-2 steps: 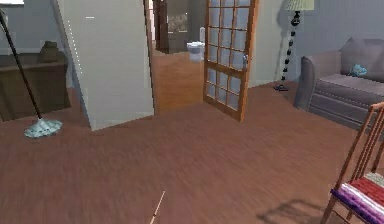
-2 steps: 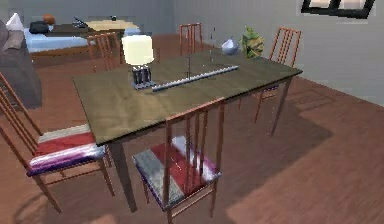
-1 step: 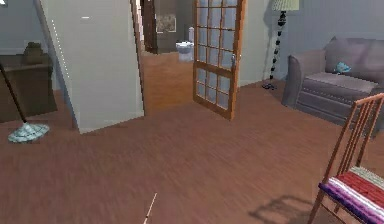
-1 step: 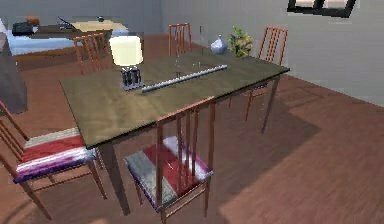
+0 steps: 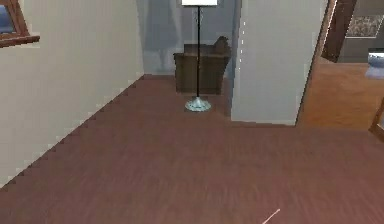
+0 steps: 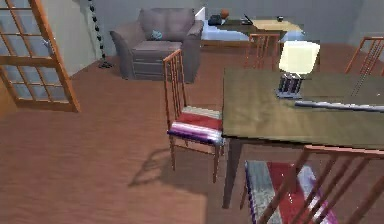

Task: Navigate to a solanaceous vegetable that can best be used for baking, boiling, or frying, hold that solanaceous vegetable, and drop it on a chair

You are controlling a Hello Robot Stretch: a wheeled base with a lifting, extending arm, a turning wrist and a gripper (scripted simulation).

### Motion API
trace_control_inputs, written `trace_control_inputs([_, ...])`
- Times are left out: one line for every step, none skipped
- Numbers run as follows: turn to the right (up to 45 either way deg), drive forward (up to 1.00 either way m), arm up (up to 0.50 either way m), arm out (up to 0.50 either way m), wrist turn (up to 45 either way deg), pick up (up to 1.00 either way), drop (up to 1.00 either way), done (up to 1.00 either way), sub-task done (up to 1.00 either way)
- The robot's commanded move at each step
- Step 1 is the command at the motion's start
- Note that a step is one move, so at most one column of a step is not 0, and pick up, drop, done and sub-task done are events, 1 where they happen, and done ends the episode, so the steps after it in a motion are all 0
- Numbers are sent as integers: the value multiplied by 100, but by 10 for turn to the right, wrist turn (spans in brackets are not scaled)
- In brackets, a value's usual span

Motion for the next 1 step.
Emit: trace_control_inputs([-210, 0, 0, 0, 0, 0, 0, 0, 0])
